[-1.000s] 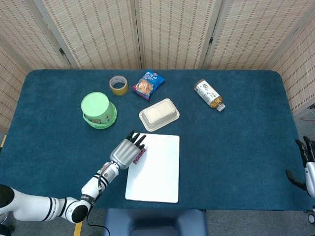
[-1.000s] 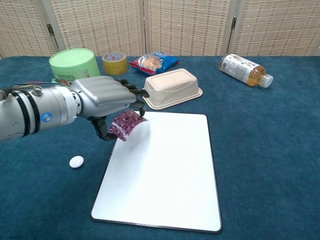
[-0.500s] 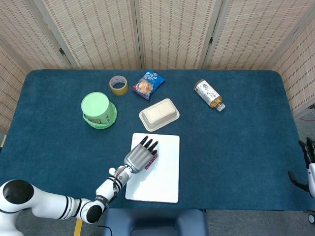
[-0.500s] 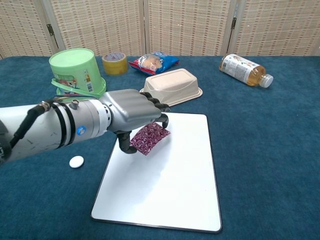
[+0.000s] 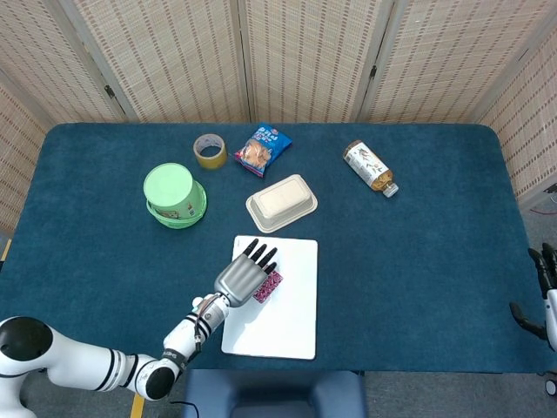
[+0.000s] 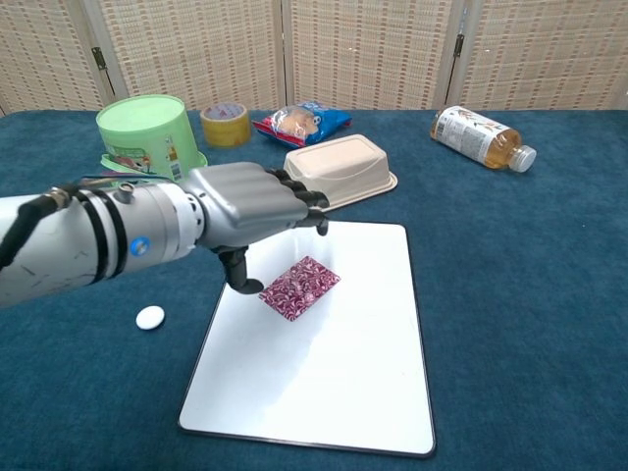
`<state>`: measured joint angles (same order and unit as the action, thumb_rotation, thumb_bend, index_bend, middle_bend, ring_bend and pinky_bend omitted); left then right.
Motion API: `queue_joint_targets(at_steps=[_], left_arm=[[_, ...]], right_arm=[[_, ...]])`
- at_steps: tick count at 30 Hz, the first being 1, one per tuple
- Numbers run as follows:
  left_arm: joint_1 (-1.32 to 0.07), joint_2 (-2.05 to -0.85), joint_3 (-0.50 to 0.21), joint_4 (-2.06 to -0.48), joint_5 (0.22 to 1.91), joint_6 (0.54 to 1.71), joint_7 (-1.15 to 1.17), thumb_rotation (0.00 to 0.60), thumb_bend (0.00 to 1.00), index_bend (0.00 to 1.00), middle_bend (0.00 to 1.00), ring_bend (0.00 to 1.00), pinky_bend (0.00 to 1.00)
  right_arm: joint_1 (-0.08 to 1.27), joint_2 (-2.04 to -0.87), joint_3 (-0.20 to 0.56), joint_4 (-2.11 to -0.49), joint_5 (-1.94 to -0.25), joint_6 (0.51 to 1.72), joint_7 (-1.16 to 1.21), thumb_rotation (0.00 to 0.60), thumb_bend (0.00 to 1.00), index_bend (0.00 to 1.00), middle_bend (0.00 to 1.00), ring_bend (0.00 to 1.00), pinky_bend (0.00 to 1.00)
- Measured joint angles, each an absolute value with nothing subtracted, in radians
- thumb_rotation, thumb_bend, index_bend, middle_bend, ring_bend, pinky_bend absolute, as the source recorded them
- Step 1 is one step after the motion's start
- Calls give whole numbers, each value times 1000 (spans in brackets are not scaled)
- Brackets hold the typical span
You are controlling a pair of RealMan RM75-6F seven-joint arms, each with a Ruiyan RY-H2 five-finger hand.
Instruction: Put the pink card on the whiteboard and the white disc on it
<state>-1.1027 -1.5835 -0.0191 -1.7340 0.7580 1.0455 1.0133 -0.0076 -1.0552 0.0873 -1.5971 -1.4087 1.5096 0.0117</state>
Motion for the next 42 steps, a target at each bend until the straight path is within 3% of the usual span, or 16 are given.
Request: queue_joint_targets(at_steps=[7,13,19,42], left_arm=[[-1009,-1487,55,-1757,935,1098,896,600,333,301,46,0,0],[-914,-1424,134,-1759,1066,1135,808,600,333,322,55,0,0],[-846,-1405,168,-1742,1149,1155,756,600,333,336,62,0,0],[-759,-1458,142,-1638,1185,1063,725,600,340,451,86,3,0]], right_arm=[[-4,-1058,87,-1599,-1416,1508,8,600,310,12,30,77,0],[5,-1060,88,-1605,-1426,1504,2,600,310,12,30,78,0],[10,-1059,89,-1614,-1432,1503,-6,600,310,12,30,77,0],[8,-1056,86,-1623,-1432,1505,-13,600,311,12,30,77,0]])
